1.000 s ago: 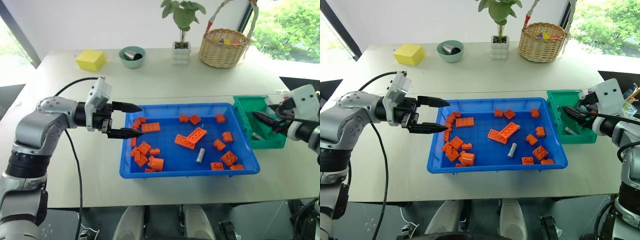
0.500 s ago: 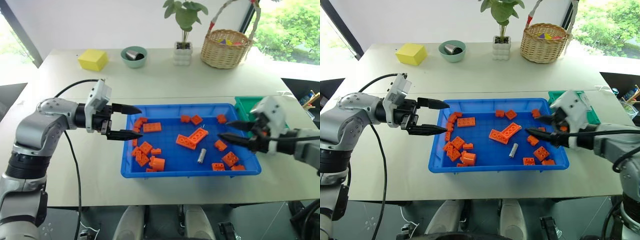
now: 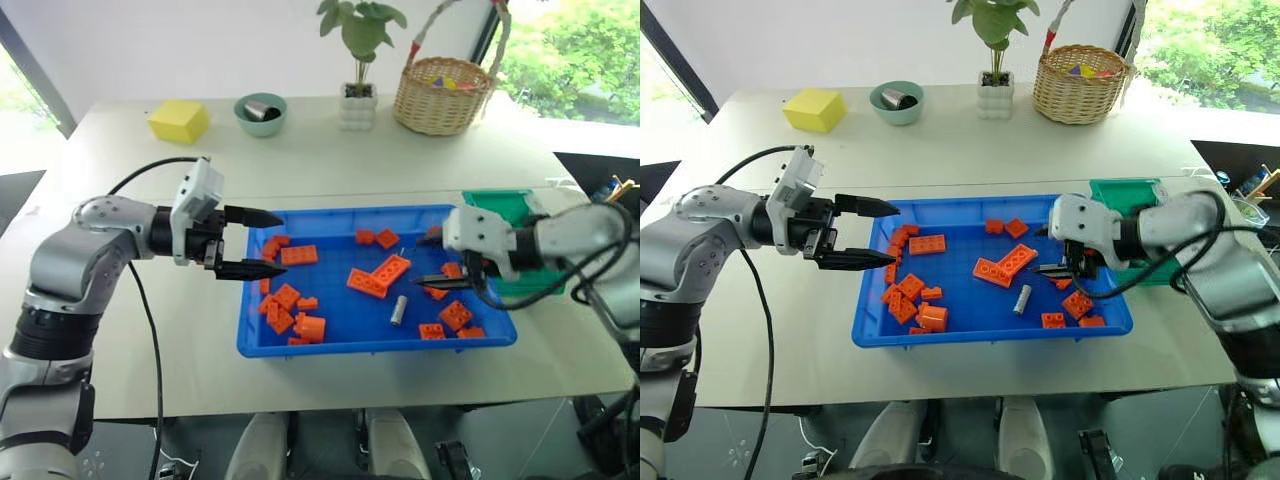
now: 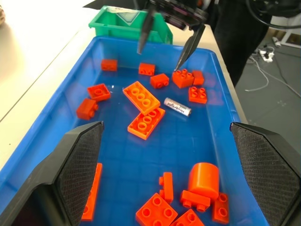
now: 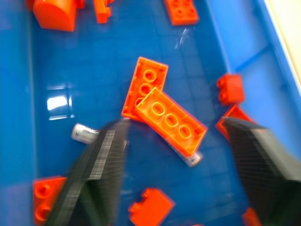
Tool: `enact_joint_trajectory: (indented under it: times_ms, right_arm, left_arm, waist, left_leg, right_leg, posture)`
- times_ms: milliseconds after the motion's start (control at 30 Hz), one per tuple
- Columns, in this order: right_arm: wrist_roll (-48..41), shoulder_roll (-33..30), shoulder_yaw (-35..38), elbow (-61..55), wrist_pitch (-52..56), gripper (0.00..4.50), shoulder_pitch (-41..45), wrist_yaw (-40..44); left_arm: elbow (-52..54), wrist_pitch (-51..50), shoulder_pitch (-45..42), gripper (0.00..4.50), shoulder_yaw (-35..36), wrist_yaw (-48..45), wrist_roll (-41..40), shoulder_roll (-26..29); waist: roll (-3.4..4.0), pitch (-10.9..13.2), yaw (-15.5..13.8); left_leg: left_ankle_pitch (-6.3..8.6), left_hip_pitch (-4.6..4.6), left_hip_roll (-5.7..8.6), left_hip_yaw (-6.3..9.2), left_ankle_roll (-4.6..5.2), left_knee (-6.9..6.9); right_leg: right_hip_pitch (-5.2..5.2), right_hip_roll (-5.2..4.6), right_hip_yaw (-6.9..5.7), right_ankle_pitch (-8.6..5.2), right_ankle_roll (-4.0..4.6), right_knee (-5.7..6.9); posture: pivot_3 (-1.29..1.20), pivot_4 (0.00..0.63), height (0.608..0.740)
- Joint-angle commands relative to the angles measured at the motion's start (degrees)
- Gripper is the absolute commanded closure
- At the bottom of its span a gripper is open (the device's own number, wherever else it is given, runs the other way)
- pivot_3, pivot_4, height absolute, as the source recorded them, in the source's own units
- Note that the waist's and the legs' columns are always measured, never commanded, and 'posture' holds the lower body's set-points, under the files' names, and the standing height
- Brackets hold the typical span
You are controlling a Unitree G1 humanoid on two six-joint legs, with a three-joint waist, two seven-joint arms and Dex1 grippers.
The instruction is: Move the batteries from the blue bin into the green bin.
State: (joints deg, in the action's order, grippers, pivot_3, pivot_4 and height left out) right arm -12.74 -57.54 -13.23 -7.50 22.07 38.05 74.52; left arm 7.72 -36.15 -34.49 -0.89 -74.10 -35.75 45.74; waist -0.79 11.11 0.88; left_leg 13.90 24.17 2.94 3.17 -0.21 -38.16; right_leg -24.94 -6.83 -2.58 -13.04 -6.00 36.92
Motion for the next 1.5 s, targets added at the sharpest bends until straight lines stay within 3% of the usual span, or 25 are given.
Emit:
enact_joint_trajectory:
  times_ms: [33,167,367,600,900,1000,1167,1500]
  right_arm:
    - [6.11,3.80,-6.77,10.65,-10.10,0.02,8.35,8.08]
    - [11.12,7.53,-16.15,24.28,-22.75,0.02,18.20,17.70]
    - [16.35,17.45,-22.36,43.95,-36.89,0.02,27.44,17.98]
    - [21.32,24.76,-22.19,58.88,-45.24,0.02,31.91,17.96]
    - [23.93,25.28,-21.44,64.61,-50.38,0.02,32.08,17.98]
    - [23.66,25.35,-20.68,64.58,-50.16,0.78,31.98,17.98]
    - [21.96,25.50,-20.08,62.88,-48.54,3.33,32.36,17.98]
    - [19.07,34.76,-14.37,62.54,-35.75,3.40,35.91,14.71]
  left_arm:
    - [3.15,-0.68,0.57,0.00,2.36,1.41,-1.62,0.25]
    - [5.50,-1.73,2.98,0.00,4.34,2.81,-2.66,1.37]
    - [8.50,-3.00,5.81,0.00,6.81,4.97,-4.12,2.59]
    - [10.85,-4.07,8.11,0.00,8.66,6.55,-5.51,3.71]
    - [11.33,-4.52,8.19,0.00,8.59,7.20,-6.18,4.25]
    - [10.95,-4.43,7.60,0.00,8.07,7.13,-6.09,3.99]
    - [9.80,-3.91,6.35,0.00,6.91,6.65,-5.56,3.53]
    - [8.35,-3.17,4.76,0.00,5.76,6.10,-4.88,2.69]
  waist:
    - [-0.03,0.00,0.12]
    - [0.00,0.02,0.26]
    - [-0.02,0.03,0.25]
    - [-0.01,0.03,0.07]
    - [-0.01,0.03,0.24]
    - [-0.01,0.03,0.24]
    - [-0.01,0.03,0.24]
    - [-0.01,0.03,0.38]
  left_leg:
    - [0.00,0.00,0.00,0.03,0.00,0.02]
    - [0.00,-0.01,0.01,0.00,-0.01,0.03]
    - [-0.04,-0.02,0.03,0.03,-0.08,0.03]
    - [-0.10,-0.02,0.08,0.08,-0.21,0.04]
    - [-0.10,-0.03,0.10,0.09,-0.22,0.05]
    - [-0.10,-0.03,0.10,0.09,-0.22,0.06]
    - [-0.10,-0.03,0.10,0.09,-0.22,0.06]
    - [-0.13,-0.03,0.09,0.08,-0.28,0.10]
  right_leg:
    - [0.00,0.00,0.00,0.00,0.00,0.01]
    - [-0.04,0.00,0.01,0.00,-0.01,0.03]
    - [-0.04,0.00,0.01,0.02,0.00,0.07]
    - [-0.06,0.00,0.02,0.02,0.01,0.10]
    - [-0.10,0.01,0.04,0.02,0.01,0.19]
    - [-0.11,0.01,0.04,0.02,0.01,0.19]
    - [-0.11,0.01,0.04,0.02,0.01,0.20]
    - [-0.19,0.03,0.09,0.02,0.02,0.28]
  posture:
    - [0.00,0.150,0.702]
    - [0.00,0.150,0.702]
    - [0.00,0.150,0.702]
    - [0.00,0.150,0.702]
    - [0.00,0.150,0.702]
    - [0.00,0.150,0.702]
    - [0.00,0.150,0.702]
    - [0.00,0.150,0.702]
